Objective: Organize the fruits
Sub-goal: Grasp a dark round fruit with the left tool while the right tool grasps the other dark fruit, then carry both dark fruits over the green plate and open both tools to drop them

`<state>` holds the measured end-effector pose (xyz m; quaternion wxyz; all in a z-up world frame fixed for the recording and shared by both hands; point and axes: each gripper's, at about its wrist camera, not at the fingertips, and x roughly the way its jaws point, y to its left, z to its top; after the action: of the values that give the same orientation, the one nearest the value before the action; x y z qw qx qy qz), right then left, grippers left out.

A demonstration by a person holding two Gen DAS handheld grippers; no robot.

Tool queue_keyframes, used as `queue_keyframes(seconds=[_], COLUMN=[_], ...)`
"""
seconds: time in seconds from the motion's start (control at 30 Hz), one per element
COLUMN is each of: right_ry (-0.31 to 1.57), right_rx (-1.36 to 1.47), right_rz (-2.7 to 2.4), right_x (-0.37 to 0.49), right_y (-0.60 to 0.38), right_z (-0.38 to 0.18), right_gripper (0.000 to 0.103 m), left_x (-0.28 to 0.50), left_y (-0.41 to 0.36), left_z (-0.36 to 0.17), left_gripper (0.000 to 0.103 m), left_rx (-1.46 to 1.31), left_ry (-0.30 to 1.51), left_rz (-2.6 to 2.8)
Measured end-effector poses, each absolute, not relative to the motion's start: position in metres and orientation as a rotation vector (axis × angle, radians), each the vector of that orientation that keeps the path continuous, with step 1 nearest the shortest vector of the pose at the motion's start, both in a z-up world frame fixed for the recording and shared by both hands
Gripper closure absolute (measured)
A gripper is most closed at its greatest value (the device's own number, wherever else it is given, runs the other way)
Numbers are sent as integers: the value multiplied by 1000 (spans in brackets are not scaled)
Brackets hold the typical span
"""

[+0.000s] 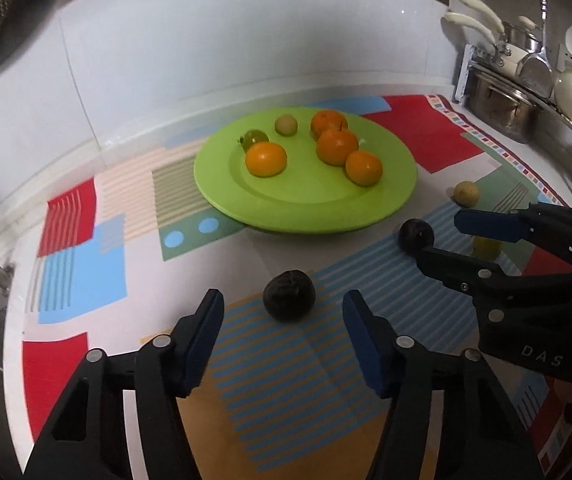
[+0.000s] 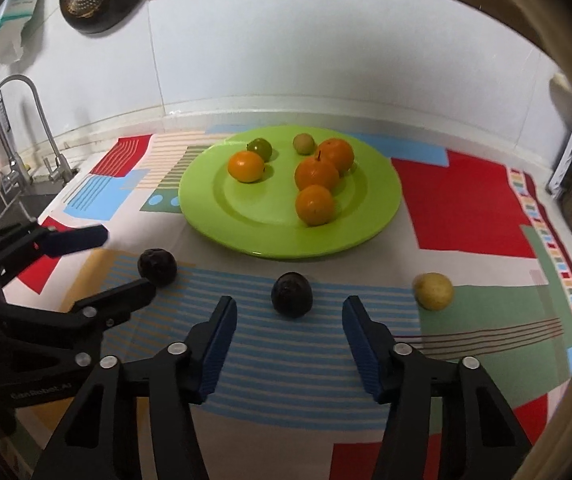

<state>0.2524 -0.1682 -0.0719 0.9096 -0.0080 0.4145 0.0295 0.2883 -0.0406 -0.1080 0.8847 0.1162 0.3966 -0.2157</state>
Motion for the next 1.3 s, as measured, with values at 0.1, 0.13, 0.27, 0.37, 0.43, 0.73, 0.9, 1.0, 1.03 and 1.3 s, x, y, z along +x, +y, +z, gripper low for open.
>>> queue_keyframes(seconds=[0.1, 0.13, 0.27, 0.37, 0.43, 0.73, 0.9, 1.0, 1.03, 1.3], right_ry=[873, 876, 893, 907, 912, 927, 913, 903, 901, 857], right_rx=[-10, -5, 0, 10, 19, 7, 6, 3, 4, 1], right_rz=[67, 72, 79, 80, 83, 71, 79, 83, 85, 92], right_x=[259, 261, 267, 273, 275, 281, 283, 278, 276, 253], right_y=[-168, -168, -167, -169, -170, -172, -174, -170, -170, -160], right_z=[-77, -79, -84, -89, -90, -93, -92, -87, -85, -62], right_gripper=[54, 56, 59, 62, 66, 76, 76, 76, 76, 76], left_x=[293, 294, 298, 300, 301, 305, 304, 300, 299, 284], left_y=[-42, -43, -45, -46, -45, -45, -45, -44, -44, -44], left_z=[-111, -112, -115, -117, -117, -116, -113, -107, -105, -82], left_gripper=[52, 55, 61, 65, 69, 72, 72, 72, 72, 72], left_rx=[224, 225, 218, 211, 205, 196, 192, 194, 196, 197], left_ry=[845, 848, 865, 878, 883, 890, 886, 872, 865, 809], left_rz=[-458, -457, -466, -469, -464, -458, -462, -463, -462, -466])
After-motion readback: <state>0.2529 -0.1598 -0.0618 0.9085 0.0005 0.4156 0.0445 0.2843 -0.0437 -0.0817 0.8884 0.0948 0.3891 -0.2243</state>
